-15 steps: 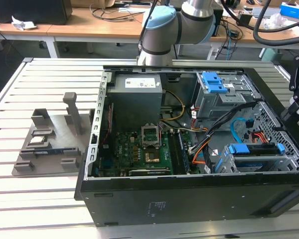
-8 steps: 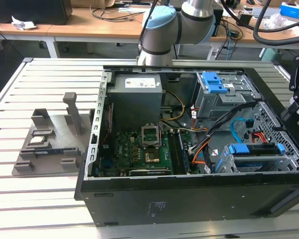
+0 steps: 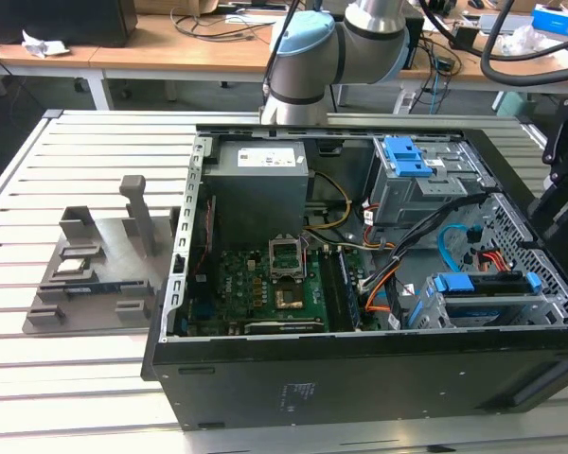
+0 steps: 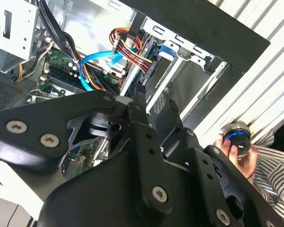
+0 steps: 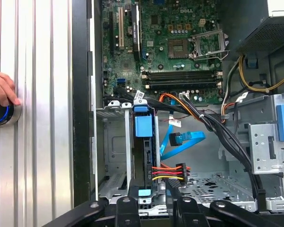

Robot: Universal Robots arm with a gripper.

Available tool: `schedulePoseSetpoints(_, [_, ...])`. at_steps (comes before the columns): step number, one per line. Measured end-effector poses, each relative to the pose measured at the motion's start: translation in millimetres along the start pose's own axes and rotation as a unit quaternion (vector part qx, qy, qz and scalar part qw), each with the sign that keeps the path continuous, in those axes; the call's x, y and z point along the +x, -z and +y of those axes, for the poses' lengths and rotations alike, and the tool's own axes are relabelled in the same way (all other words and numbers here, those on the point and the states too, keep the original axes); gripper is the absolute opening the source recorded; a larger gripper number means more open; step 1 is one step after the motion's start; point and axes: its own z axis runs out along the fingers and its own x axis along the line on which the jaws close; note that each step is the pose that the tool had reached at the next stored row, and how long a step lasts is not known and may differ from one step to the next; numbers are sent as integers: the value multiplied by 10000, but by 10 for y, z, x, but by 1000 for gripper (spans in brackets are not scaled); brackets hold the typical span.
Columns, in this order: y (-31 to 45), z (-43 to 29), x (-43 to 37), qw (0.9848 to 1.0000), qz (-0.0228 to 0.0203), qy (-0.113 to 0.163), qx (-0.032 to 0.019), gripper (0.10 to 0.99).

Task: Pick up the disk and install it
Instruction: 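Insert the second disk wire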

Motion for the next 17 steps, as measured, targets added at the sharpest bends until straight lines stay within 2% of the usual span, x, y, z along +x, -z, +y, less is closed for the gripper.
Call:
schedulePoseSetpoints(2, [-8, 31, -44, 10000, -1, -1, 0, 361])
schedulePoseSetpoints(4, [-51, 131, -85, 10000, -2, 0, 0, 361])
schedulePoseSetpoints(5, [-122, 258, -118, 10000, -2, -1, 0, 361])
schedulePoseSetpoints(6, [-177, 342, -134, 10000, -2, 1, 0, 361])
schedulePoseSetpoints(7, [-229, 393, -151, 10000, -1, 3, 0, 361])
schedulePoseSetpoints(8, [-288, 401, -192, 10000, 1, 25, 1, 361])
schedulePoseSetpoints(10, [-358, 402, -249, 10000, 5, 70, 2, 361])
schedulePoseSetpoints(13, [-401, 426, -256, 9999, 10, 119, 4, 361])
schedulePoseSetpoints(17, [-418, 439, -256, 9997, 26, 263, 9, 361])
